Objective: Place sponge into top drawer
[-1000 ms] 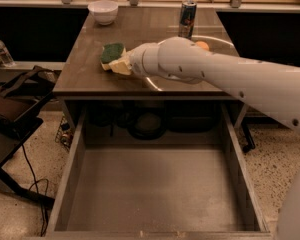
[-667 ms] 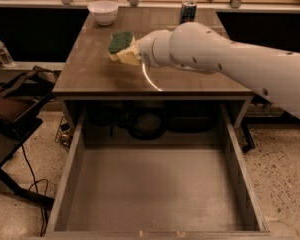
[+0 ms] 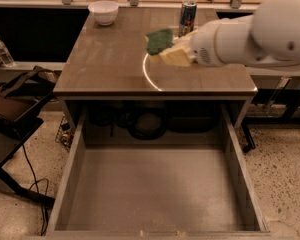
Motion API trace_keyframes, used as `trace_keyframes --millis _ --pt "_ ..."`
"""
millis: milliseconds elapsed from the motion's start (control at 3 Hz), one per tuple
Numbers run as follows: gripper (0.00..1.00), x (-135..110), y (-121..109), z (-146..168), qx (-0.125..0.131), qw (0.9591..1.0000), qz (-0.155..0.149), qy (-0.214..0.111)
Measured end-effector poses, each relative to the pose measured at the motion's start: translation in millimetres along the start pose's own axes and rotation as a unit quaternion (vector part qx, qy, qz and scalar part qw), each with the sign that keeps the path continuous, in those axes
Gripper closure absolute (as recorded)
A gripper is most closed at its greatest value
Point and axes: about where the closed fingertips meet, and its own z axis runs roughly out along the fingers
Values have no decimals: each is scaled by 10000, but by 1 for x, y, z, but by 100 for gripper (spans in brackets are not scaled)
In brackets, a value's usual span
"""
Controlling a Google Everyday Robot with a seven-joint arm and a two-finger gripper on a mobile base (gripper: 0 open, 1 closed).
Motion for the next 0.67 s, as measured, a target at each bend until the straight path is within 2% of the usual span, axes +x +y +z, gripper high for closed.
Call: trace_keyframes --millis 333,667 --pt "100 35 1 -51 -294 9990 155 314" --pt "100 71 18 -77 -803 9949 302 523"
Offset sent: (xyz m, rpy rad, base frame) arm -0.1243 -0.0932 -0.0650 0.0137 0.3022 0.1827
